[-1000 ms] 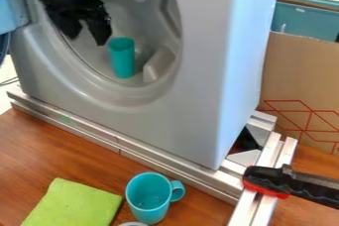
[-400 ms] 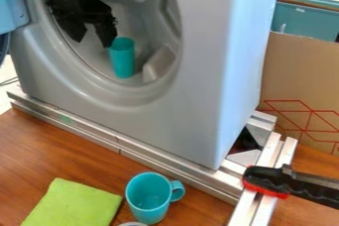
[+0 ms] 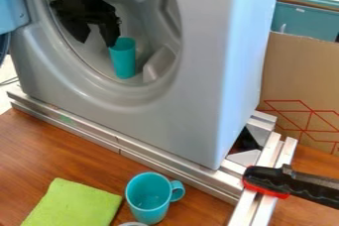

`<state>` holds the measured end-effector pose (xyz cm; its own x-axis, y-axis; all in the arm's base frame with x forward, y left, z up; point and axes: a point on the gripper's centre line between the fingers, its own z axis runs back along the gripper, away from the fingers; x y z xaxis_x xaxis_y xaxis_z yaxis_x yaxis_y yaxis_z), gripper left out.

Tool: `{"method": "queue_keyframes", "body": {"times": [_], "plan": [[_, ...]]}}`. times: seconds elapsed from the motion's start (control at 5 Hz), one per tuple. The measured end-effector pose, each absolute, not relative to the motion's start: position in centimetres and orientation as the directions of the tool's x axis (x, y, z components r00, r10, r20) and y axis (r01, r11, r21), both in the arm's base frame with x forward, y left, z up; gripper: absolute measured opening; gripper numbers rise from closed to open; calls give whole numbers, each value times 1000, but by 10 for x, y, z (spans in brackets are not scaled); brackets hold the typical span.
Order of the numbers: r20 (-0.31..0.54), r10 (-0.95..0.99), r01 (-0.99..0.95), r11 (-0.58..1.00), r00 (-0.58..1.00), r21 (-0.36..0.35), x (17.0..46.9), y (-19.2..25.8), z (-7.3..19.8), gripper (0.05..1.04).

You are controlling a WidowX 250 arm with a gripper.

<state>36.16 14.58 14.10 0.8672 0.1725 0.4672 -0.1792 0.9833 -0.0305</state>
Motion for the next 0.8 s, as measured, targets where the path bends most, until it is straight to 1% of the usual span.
{"method": "queue_keyframes", "body": {"times": [0.2,0.4,0.6,0.8], "plan": [[437,192,-189,981,879,-51,366,144,127,1000],[421,197,-190,980,885,-59,367,141,120,1000],[423,211,-200,977,881,-71,370,137,120,1000],[401,201,-189,980,894,-70,373,131,119,941]]}}
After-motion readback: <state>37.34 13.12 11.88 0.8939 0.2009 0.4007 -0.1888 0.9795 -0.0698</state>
